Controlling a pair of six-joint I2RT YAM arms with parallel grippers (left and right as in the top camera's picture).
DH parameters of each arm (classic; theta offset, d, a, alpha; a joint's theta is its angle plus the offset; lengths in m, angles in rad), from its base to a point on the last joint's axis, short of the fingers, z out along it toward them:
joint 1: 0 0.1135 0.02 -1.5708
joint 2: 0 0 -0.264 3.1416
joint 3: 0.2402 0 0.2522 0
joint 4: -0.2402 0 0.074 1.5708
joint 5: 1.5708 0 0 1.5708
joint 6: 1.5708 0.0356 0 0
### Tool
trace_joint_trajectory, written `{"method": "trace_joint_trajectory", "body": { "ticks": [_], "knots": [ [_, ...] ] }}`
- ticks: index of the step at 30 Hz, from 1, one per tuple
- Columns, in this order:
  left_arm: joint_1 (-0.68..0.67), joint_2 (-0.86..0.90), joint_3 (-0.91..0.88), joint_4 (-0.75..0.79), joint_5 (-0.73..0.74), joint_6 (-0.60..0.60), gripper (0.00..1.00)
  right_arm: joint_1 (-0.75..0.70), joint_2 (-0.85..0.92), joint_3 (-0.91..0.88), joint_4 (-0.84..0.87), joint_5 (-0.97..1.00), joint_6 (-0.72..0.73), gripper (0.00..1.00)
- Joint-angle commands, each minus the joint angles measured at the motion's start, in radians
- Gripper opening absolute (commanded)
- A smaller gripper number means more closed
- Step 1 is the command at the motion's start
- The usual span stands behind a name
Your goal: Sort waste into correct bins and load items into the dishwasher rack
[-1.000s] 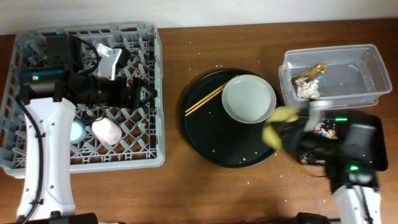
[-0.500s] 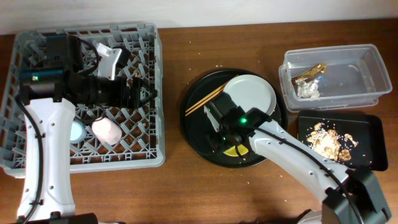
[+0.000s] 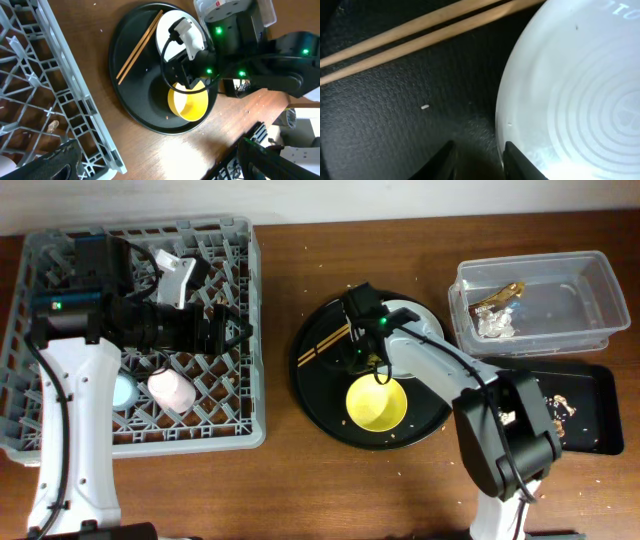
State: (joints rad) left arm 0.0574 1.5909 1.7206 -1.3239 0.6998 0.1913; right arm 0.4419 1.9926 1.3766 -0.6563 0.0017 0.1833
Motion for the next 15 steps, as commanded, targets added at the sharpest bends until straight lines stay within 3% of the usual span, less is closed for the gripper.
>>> {"method": "trace_joint_trajectory", "body": {
  "ticks": [1,5,8,12,15],
  "knots": [
    [0.003,-0.019,0.018,0.002,0.007,0.02,0.99,0.003,0.017,0.008,-0.001,0.033,0.001,0.32],
    [0.003,-0.019,0.018,0.002,0.007,0.02,0.99,0.001,-0.001,0.017,-0.039,0.032,0.001,0.32],
    [0.004,-0.019,0.018,0.01,0.006,0.02,0.99,0.001,-0.037,0.065,-0.047,-0.13,0.001,0.33],
    [0.004,-0.019,0.018,0.058,0.039,0.015,0.99,-0.017,-0.053,0.078,-0.074,-0.146,0.026,0.32],
    [-0.033,-0.016,0.018,0.106,0.019,0.015,0.99,-0.077,-0.159,0.079,-0.106,-0.198,0.069,0.32]
  ]
}}
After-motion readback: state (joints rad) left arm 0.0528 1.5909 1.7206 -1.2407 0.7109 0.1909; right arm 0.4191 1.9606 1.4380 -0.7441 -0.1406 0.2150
